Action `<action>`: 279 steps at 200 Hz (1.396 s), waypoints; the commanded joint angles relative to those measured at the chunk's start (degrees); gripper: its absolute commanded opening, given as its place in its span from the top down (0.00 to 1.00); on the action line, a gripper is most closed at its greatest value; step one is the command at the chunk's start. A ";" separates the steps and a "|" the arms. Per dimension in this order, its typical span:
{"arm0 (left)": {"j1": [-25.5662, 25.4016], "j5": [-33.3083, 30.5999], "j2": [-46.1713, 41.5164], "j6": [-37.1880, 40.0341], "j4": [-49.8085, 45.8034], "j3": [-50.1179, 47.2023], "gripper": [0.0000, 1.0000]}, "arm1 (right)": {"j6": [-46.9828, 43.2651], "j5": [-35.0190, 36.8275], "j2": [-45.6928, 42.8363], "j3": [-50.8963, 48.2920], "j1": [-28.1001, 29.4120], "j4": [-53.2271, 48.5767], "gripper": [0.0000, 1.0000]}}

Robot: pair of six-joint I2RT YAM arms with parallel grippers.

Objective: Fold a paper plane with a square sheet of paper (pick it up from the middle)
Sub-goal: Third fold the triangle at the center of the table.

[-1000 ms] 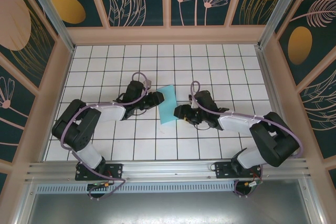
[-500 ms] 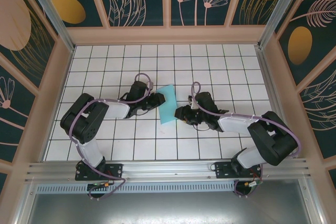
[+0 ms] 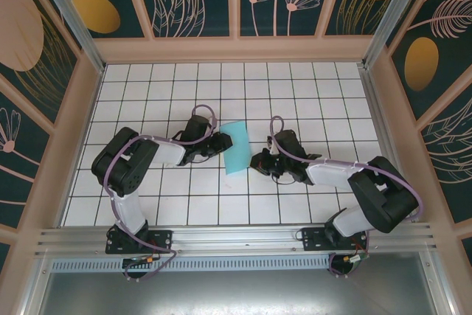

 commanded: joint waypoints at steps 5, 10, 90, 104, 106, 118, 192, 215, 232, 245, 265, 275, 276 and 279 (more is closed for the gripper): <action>-0.53 -0.67 1.99 0.94 -1.93 1.12 0.73 | 2.56 3.14 1.77 3.61 -0.49 -5.60 1.00; -0.53 -0.76 2.05 1.06 -2.02 1.17 0.73 | 2.79 3.10 2.07 4.08 -0.36 -5.86 1.00; -0.47 -2.26 3.47 1.64 -2.93 0.91 0.77 | 5.43 -2.10 6.64 10.96 0.79 -2.08 1.00; -0.50 -2.26 3.43 1.95 -3.25 1.19 0.78 | 5.71 -2.63 8.21 12.01 0.80 -0.93 1.00; -0.48 -2.30 3.39 2.01 -3.32 1.19 0.78 | 5.71 -2.63 8.48 12.17 0.80 -0.70 1.00; -0.48 -2.09 2.89 2.37 -3.62 1.53 0.78 | 6.03 -2.72 9.85 13.00 0.80 0.38 1.00; -0.52 -9.78 -3.62 5.25 -9.19 5.42 0.69 | 7.90 -2.19 16.76 16.30 0.89 4.95 1.00; -0.52 -12.72 -2.24 5.56 -11.30 6.44 0.71 | 8.10 -2.14 17.70 16.39 0.88 6.13 1.00; -0.50 -13.34 -0.08 5.66 -13.39 7.83 0.75 | 8.25 -2.19 18.37 16.36 0.88 6.98 1.00; -0.52 -13.50 1.09 5.36 -14.04 8.23 0.78 | 8.44 -2.36 18.77 16.22 0.89 7.72 1.00; -0.52 -13.85 1.70 5.39 -14.46 8.32 0.83 | 8.54 -2.66 19.24 16.00 0.86 8.94 1.00; -0.53 -14.08 1.93 5.42 -14.82 8.55 0.85 | 8.53 -3.10 19.45 15.92 0.89 9.86 1.00; -0.53 -14.10 1.98 5.50 -14.81 8.56 0.85 | 8.52 -3.13 19.53 15.94 0.89 9.95 1.00; -0.47 -14.12 2.01 5.52 -14.90 8.56 0.86 | 8.56 -3.26 19.59 15.89 0.89 10.14 1.00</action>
